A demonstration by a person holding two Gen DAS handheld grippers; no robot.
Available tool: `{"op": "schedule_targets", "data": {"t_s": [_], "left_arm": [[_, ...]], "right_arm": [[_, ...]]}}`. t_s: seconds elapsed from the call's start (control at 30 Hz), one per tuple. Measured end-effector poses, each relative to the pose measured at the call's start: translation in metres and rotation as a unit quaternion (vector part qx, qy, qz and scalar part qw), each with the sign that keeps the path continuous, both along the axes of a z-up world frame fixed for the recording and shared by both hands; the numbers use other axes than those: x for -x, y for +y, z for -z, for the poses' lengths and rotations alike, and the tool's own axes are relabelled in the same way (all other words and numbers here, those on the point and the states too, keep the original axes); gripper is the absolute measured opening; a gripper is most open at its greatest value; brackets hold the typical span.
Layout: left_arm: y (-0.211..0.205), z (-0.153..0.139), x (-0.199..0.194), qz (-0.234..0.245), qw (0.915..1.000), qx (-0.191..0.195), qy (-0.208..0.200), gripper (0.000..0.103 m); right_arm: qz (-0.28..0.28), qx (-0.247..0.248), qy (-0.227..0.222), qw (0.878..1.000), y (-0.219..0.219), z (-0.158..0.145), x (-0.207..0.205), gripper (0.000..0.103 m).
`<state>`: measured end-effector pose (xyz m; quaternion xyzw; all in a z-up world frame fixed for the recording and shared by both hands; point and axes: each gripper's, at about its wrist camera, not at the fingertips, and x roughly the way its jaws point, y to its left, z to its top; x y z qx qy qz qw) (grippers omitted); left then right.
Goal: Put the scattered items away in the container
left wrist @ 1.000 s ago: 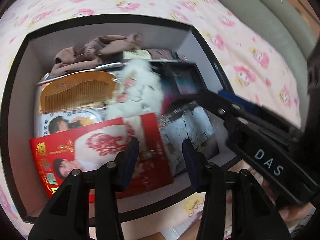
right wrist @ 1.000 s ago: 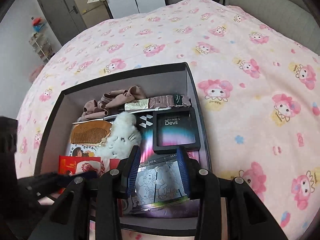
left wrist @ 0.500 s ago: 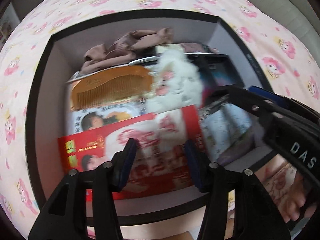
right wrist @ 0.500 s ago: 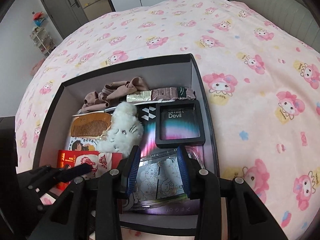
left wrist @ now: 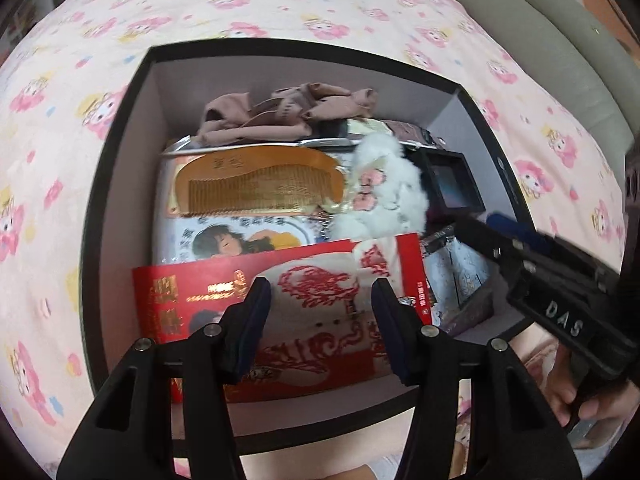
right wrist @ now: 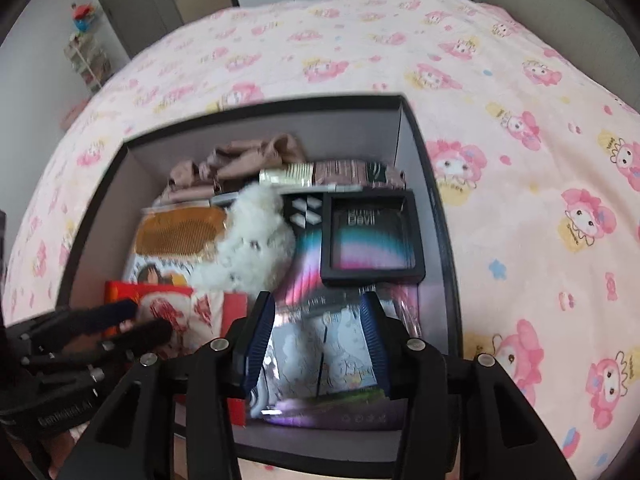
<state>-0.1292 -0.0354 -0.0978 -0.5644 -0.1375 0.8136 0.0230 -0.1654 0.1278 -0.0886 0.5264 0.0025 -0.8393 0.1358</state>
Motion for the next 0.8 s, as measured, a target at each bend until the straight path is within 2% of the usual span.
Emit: {"op": "schedule_targets", "data": {"t_s": [0.07, 0.13, 0.23, 0.37, 0.43, 0.47, 0.53, 0.63, 0.8], "left_arm": [[0.004, 0.005, 0.003, 0.002, 0.9996, 0.022, -0.014, 0.054], [0.003, 0.01, 0.005, -0.007, 0.9987, 0.038, -0.033, 0.054], [-0.004, 0.011, 0.002, -0.012, 0.9994, 0.02, -0.026, 0.054], [-0.011, 0.001, -0.004, -0.023, 0.9994, 0.024, 0.0, 0.057], [-0.013, -0.006, -0.007, -0.037, 0.9984, 0.04, 0.015, 0.069], [-0.014, -0.012, -0.009, -0.042, 0.9976, 0.045, 0.029, 0.069], [-0.014, -0.023, -0.012, -0.052, 0.9959, 0.053, 0.053, 0.081], [-0.01, -0.045, -0.017, -0.064, 0.9889, 0.087, 0.102, 0.089], [-0.009, -0.084, -0.019, -0.068, 0.9769, 0.111, 0.17, 0.103]], "right_arm": [[0.004, -0.003, 0.005, 1.0, 0.0, -0.001, 0.003, 0.04], [0.0, -0.006, -0.011, 1.0, -0.003, 0.006, 0.007, 0.042], [-0.011, -0.036, -0.004, 0.999, -0.01, 0.009, 0.005, 0.043], [-0.012, -0.035, -0.004, 0.999, -0.011, 0.009, 0.005, 0.045], [-0.008, -0.028, -0.007, 1.0, -0.009, 0.008, 0.006, 0.046], [-0.005, -0.025, -0.008, 1.0, -0.007, 0.007, 0.005, 0.047], [0.002, -0.021, 0.001, 1.0, -0.003, 0.001, 0.002, 0.05], [0.015, -0.019, 0.044, 0.999, 0.001, -0.019, -0.004, 0.069], [0.033, -0.009, 0.119, 0.992, 0.009, -0.062, -0.015, 0.074]]}}
